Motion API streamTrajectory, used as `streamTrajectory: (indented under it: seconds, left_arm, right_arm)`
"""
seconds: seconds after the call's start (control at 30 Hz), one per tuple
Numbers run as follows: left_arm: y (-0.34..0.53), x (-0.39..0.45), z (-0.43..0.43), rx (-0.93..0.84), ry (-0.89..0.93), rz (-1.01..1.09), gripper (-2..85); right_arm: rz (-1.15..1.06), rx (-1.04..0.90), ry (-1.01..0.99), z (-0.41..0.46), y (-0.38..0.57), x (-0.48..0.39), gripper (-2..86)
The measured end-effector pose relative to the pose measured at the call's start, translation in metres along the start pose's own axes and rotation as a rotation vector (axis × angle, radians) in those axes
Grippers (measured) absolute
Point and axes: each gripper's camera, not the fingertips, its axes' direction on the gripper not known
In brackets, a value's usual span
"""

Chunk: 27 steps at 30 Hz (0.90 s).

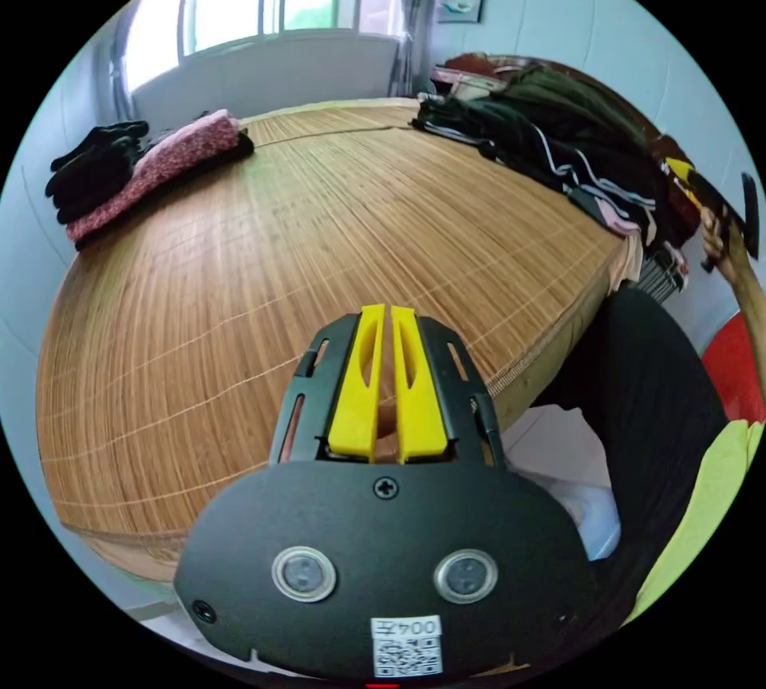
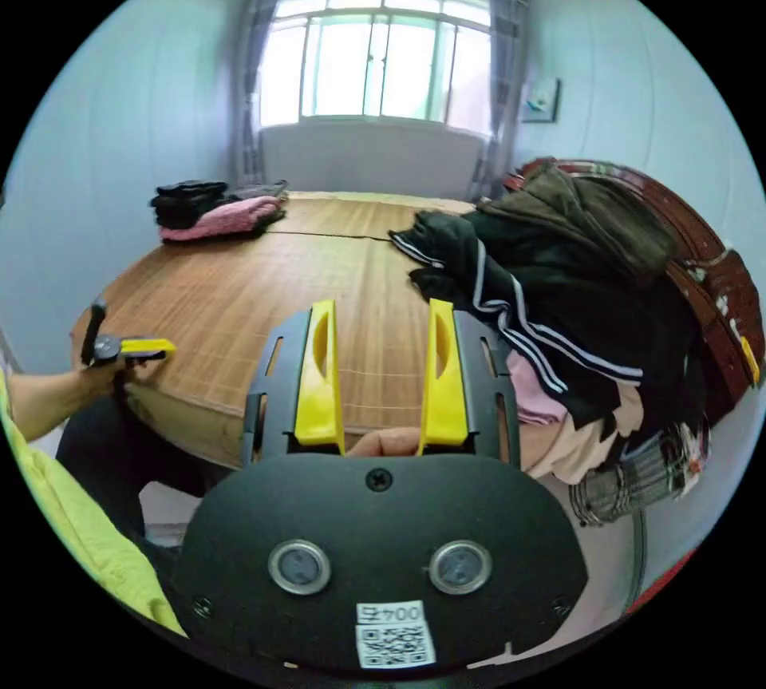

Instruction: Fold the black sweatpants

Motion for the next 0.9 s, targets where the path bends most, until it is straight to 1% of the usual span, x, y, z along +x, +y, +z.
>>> streamTrajectory:
  seconds: [0.03,0.07,0.1,0.17,0.23,0.3,0.37,0.53,0.63,0.67,0.73,0.77,0.8,0.83,0.87,0.9]
  left_arm:
    - [-0.004,0.008,0.01,-0.047,0.008,0.033,1.8]
    - [-0.003,0.013,0.009,-0.009,-0.003,0.041,2.0]
    - [-0.003,0.013,0.01,-0.009,0.004,0.032,2.1]
    - [0.001,0.004,0.007,0.028,0.069,-0.045,2.3]
    - [0.004,0.0,0.004,0.046,0.102,-0.076,2.3]
    - [0.003,0.006,0.001,0.046,0.076,-0.057,2.4]
    - [0.002,0.012,-0.003,0.048,0.043,-0.047,2.3]
    - [0.002,0.002,-0.01,0.049,0.094,-0.108,1.9]
    - [0.0,0.0,-0.014,0.047,0.087,-0.112,1.7]
    - [0.0,-0.001,-0.016,0.046,0.091,-0.12,1.5]
    - [-0.001,-0.006,-0.017,0.041,0.111,-0.143,1.2]
    - [-0.001,-0.01,-0.019,0.039,0.122,-0.156,1.1]
    - [-0.001,-0.012,-0.019,0.038,0.127,-0.163,1.0]
    - [-0.001,-0.016,-0.021,0.034,0.138,-0.174,0.8]
    - [-0.002,-0.02,-0.022,0.03,0.149,-0.183,0.7]
    - [-0.002,-0.022,-0.023,0.028,0.158,-0.191,0.6]
  right_arm:
    - [0.027,-0.02,0.031,0.005,0.0,0.01,15.4]
    - [0.08,-0.057,0.09,0.016,-0.001,0.031,14.6]
    - [0.128,-0.072,0.13,0.026,-0.003,0.051,13.9]
    - [0.186,-0.092,0.185,0.042,-0.009,0.079,13.7]
    - [0.186,-0.126,0.258,0.063,-0.018,0.1,13.8]
    - [0.168,-0.202,0.346,0.095,-0.032,0.125,13.8]
    - [0.169,-0.262,0.381,0.119,-0.039,0.143,13.6]
    - [0.121,-0.422,0.444,0.172,-0.047,0.17,13.1]
    - [0.158,-0.52,0.447,0.191,-0.05,0.187,5.7]
    - [0.166,-0.545,0.432,0.193,-0.051,0.192,3.1]
    - [0.207,-0.504,0.352,0.181,-0.055,0.196,1.6]
    - [0.291,-0.413,0.249,0.16,-0.057,0.197,0.9]
    - [0.361,-0.295,0.1,0.135,-0.059,0.194,0.4]
    - [0.374,-0.236,0.022,0.122,-0.059,0.189,0.2]
    - [0.37,-0.144,-0.117,0.098,-0.058,0.172,0.1]
    - [0.351,-0.104,-0.231,0.076,-0.057,0.149,0.1]
